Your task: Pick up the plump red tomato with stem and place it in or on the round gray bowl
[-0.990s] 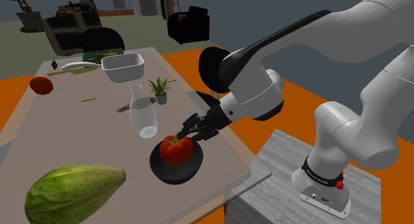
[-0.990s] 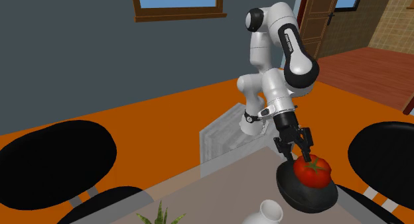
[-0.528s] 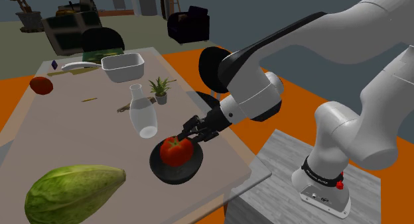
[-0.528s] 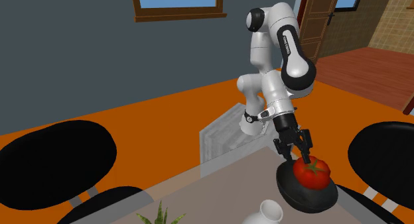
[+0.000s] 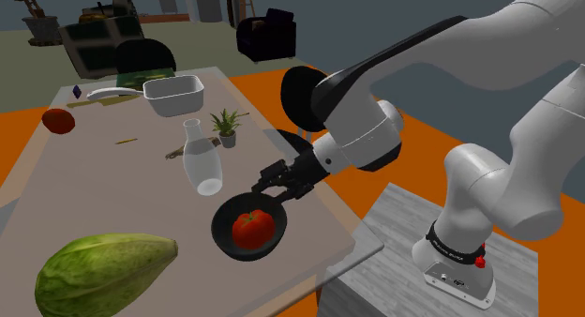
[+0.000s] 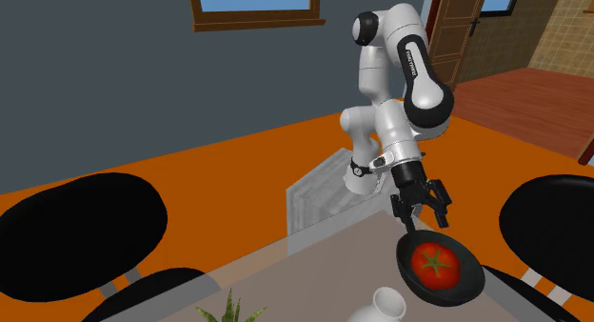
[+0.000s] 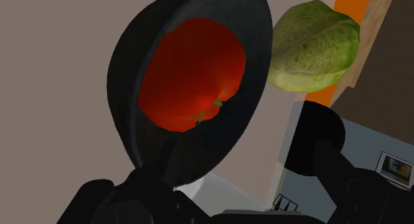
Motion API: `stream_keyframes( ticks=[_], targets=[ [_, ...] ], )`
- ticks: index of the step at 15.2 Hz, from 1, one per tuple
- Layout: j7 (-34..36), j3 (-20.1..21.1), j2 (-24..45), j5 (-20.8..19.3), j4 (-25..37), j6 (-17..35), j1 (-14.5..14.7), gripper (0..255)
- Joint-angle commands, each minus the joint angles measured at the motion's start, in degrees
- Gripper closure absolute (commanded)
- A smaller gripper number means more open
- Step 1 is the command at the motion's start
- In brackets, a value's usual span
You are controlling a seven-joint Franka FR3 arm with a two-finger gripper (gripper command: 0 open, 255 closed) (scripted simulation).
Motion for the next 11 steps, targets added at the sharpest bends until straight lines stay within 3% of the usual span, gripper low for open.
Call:
stream_keyframes(
  ticks=[1,3,11],
  targets=[
    [6.66,-2.72,-4.61,-6.73,-3.31,1.85,3.60,0],
    [16.49,-7.73,-10.45,-17.25,-7.56,5.44,10.18,0],
    [16.41,-7.84,-10.45,-17.20,-7.54,5.49,10.30,0]
  ],
)
